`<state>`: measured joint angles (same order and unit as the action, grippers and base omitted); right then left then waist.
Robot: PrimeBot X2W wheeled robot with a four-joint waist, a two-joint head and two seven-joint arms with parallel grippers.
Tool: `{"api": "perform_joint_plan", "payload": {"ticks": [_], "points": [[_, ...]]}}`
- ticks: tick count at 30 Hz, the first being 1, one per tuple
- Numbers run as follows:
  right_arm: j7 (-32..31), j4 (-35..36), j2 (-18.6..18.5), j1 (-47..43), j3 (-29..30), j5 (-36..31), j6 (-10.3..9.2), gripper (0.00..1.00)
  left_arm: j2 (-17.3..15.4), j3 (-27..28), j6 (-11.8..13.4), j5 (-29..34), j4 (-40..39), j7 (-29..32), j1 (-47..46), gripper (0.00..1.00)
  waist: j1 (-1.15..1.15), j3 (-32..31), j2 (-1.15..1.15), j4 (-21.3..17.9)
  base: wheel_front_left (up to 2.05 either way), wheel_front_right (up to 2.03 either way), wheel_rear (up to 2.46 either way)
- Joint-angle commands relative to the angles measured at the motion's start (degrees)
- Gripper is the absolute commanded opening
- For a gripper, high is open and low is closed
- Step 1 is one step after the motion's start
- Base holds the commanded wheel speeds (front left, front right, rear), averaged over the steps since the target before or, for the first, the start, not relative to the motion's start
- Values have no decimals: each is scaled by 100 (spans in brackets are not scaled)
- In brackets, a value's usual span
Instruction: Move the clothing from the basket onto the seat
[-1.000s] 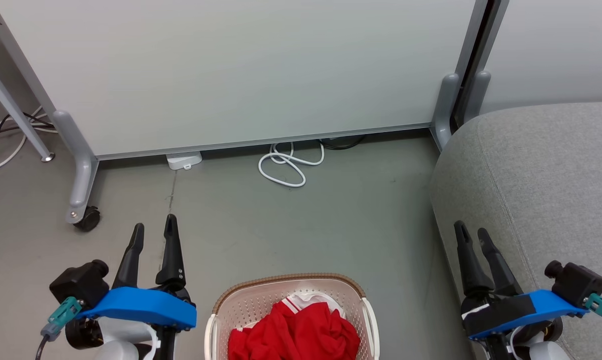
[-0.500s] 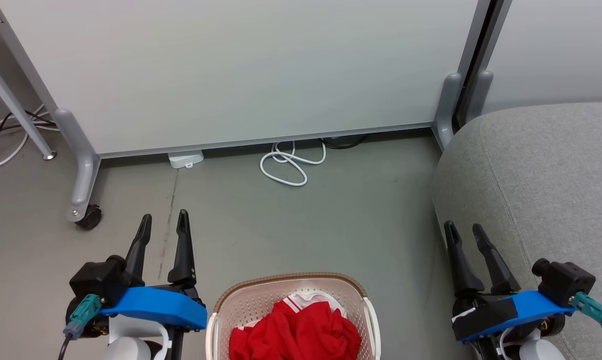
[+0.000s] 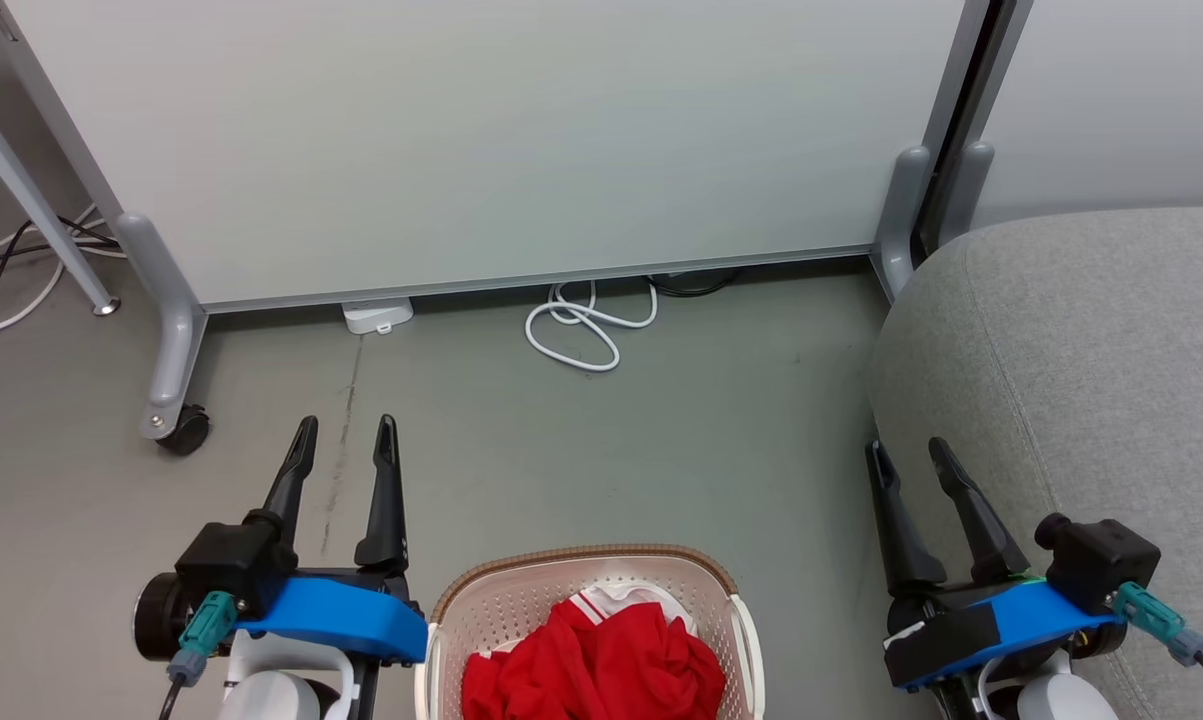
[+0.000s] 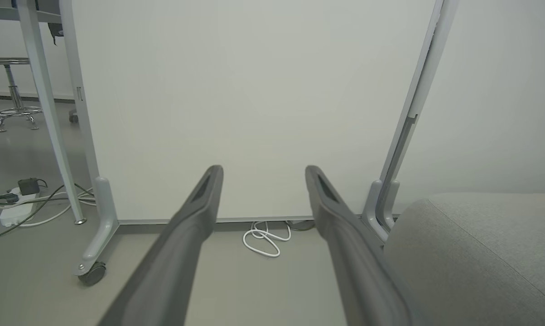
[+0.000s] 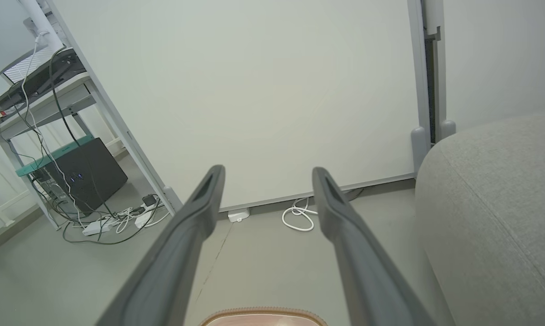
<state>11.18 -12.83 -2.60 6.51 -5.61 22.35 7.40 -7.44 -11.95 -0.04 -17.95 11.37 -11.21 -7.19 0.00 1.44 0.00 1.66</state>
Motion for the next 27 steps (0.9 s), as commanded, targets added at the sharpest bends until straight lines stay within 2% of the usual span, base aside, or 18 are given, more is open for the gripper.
{"api": "perform_joint_plan", "payload": {"ticks": [1, 15, 27], "points": [[46, 45, -35, 102, -25, -134, 12, 100, -47, -25, -27, 136, -23, -42, -112, 100, 0, -2, 0, 1, 0, 0, 0], [217, 73, -38, 106, -134, -773, 14, 100, -33, -131, -88, 810, 8, -212, -145, 100, 0, 31, 0, 42, 0, 0, 0], [334, 16, -41, 104, -237, -1192, 15, 100, 51, -160, -300, 1196, 164, -331, -142, 100, 0, 19, 0, 85, 0, 0, 0]]}}
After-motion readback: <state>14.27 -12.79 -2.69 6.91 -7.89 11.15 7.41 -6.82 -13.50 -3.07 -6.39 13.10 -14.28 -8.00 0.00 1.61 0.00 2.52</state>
